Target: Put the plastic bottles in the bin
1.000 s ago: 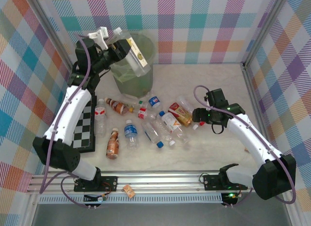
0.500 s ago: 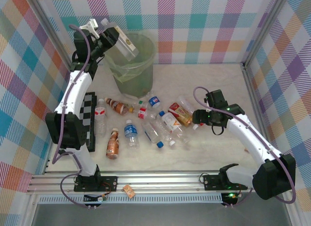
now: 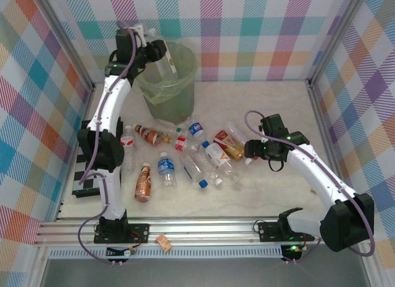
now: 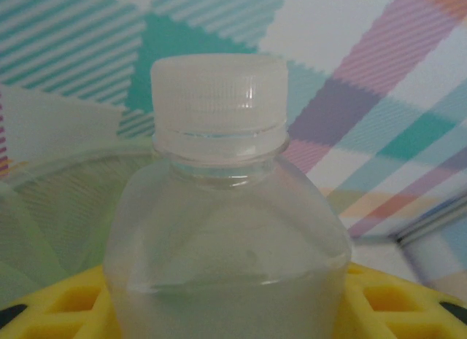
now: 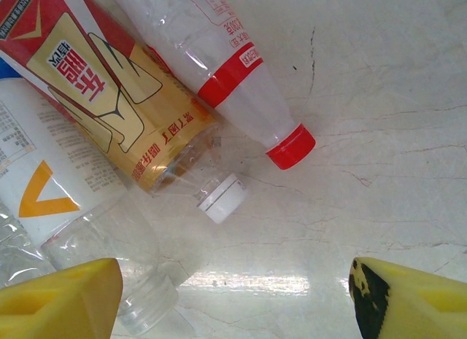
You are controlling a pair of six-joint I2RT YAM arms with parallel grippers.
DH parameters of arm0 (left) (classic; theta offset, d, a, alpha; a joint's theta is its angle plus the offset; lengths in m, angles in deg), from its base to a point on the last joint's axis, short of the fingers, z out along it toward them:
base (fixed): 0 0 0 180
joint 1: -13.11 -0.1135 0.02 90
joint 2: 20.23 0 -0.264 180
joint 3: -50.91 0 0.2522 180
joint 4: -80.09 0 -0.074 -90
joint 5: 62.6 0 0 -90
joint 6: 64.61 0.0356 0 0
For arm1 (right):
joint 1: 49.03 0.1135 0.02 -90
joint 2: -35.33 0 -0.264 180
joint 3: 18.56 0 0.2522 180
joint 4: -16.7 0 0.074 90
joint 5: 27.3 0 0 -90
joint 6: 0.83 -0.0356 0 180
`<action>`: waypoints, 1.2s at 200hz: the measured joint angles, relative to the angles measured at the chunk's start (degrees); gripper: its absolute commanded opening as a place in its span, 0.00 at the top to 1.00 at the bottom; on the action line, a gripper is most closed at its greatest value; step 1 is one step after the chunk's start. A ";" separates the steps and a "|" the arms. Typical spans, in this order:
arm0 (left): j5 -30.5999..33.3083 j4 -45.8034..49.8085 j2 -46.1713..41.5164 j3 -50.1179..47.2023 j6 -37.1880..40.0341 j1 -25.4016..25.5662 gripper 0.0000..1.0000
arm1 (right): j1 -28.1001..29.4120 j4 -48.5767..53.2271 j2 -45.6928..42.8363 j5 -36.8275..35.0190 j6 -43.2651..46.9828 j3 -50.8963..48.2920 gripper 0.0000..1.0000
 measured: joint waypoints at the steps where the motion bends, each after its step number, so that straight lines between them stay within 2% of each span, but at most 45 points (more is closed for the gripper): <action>1: 0.09 0.20 0.13 0.22 0.17 0.11 0.85 | 0.00 0.00 0.00 0.00 0.00 0.00 0.19; 25: 2.75 8.04 3.26 4.68 5.40 2.89 0.85 | 0.00 0.09 0.17 -0.15 0.15 0.00 0.19; 58: 4.46 13.99 5.60 5.25 8.81 4.24 0.83 | 0.00 0.63 0.24 -0.28 0.20 0.13 0.19; 81: 5.90 16.61 7.30 5.27 10.23 4.11 0.72 | -0.09 0.76 0.24 -0.83 0.22 0.39 0.19; 96: 6.45 17.70 8.28 5.27 10.86 3.91 0.52 | -0.42 0.85 0.24 -1.11 0.22 0.44 0.17; 151: 6.40 18.58 8.83 5.31 11.67 3.76 0.29 | -2.21 1.95 1.55 -2.12 2.99 0.81 0.15; 188: 6.25 19.30 8.83 5.31 11.82 3.76 0.18 | -2.91 1.05 4.83 -2.12 6.40 1.42 0.23; 240: 5.57 19.30 8.72 5.31 11.89 3.76 0.14 | -6.29 -2.51 12.07 -0.55 10.14 2.91 0.31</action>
